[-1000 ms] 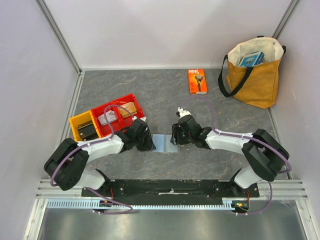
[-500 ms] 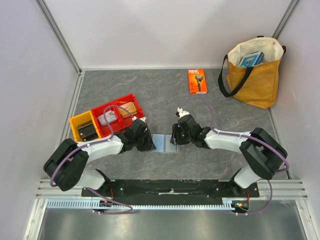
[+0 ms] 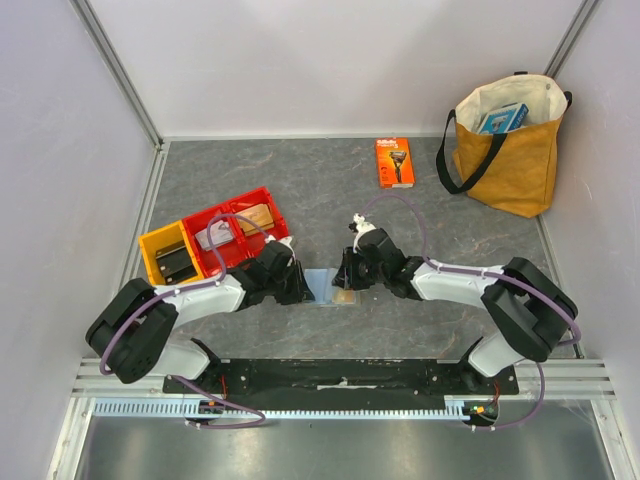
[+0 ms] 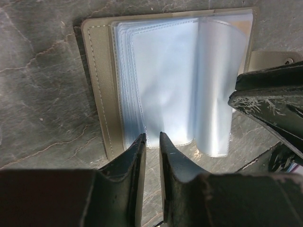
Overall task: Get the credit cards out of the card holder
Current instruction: Remove the credit card from the card holder.
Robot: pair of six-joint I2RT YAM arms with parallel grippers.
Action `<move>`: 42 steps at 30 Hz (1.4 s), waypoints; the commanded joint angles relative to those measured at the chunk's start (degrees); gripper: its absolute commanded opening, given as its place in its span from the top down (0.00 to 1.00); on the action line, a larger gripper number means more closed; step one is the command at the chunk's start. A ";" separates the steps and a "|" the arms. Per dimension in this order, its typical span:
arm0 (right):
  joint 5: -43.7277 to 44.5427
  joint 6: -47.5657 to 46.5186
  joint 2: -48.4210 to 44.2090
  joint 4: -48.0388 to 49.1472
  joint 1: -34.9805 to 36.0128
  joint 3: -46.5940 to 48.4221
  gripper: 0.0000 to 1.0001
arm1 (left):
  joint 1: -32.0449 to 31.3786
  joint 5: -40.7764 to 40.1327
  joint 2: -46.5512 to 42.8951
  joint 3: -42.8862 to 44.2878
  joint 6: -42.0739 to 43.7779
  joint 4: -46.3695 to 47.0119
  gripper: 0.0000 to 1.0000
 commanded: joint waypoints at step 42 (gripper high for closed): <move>-5.52 0.91 11.34 6.17 3.02 6.99 0.50 | -3.21 -1.34 -17.46 -4.33 -5.94 2.72 0.75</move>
